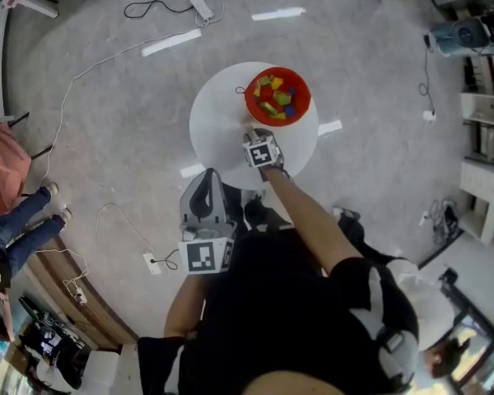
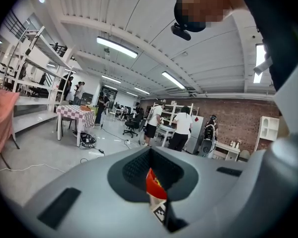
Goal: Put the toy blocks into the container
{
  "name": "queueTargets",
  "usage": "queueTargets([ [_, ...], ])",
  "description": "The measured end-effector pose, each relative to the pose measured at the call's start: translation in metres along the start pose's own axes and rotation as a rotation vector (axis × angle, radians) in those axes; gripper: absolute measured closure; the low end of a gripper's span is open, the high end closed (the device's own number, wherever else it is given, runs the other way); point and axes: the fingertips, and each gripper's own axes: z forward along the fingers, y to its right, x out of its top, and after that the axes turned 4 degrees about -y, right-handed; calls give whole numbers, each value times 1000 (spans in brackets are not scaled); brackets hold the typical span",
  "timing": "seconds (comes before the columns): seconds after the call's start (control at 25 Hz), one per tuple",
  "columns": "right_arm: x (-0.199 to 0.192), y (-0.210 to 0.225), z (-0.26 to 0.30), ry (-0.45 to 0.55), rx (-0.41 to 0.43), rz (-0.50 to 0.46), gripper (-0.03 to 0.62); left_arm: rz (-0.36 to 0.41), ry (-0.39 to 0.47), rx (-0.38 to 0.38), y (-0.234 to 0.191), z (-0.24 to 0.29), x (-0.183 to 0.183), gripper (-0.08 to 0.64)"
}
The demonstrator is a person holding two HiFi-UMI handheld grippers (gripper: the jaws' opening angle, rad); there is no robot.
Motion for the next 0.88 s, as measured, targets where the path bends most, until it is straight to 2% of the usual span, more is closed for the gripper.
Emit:
queueTargets([
  [0.24,-4,6,11,-38,-38,31,471,2,-8,8,-8,0,-2,566],
  [0.44,-2,-9,-5,-17,16,-13,474,7,-19,3,-10,-1,-6,566],
  [0.64,-3,-25,-55,70,56,-102,476,15,-6,-28,-6,4,-2,566],
  [0.88,18,-34,-134,240,100,-84,476,31,20,-56,-1,11,8,567],
])
